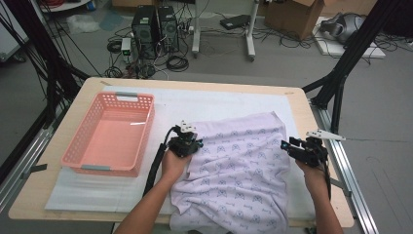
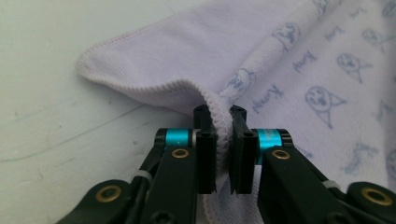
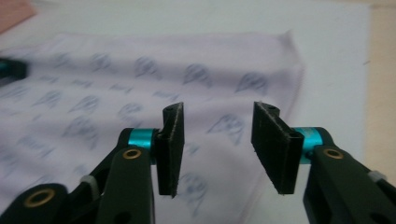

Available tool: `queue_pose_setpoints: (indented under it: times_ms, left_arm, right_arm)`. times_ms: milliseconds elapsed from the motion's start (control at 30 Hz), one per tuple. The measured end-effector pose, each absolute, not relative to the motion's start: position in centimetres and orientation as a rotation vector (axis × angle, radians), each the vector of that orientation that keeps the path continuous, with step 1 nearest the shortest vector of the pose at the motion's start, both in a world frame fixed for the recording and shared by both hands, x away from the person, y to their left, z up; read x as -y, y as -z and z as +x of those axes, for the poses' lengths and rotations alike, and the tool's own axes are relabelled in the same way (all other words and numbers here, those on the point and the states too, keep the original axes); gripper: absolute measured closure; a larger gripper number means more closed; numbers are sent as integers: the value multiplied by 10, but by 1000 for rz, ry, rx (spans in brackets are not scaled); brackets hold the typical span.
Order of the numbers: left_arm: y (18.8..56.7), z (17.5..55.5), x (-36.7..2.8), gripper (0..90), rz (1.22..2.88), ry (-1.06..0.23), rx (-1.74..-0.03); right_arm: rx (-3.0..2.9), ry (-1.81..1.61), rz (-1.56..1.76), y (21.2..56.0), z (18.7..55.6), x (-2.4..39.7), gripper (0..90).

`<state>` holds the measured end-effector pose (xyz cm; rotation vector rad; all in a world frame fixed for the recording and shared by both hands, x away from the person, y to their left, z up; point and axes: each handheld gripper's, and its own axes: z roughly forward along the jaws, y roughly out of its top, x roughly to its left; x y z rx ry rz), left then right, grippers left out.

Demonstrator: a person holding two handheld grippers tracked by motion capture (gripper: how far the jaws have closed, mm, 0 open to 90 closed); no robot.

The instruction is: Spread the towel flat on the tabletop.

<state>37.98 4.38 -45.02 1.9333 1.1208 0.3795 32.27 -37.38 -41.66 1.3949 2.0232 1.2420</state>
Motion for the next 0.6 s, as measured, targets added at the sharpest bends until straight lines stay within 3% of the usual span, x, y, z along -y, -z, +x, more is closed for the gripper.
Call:
queue_pose_setpoints:
  times_ms: [133,233,367,600]
  left_arm:
    - [446,397,-63,846,1862,-527,-1221]
    - [440,400,-75,823,1756,-515,-1276]
    - [435,391,-73,513,1768,-448,-1205]
    - [424,364,-73,400,1757,-397,-1044]
  right_arm:
    - [-2104,-1300,1373,428,300,370,492]
    - [-2149,-1266,1354,435,291,368,495]
    - [-2165,-1235,1354,438,291,367,486]
    - [-2158,-1226,1350,438,289,366,477]
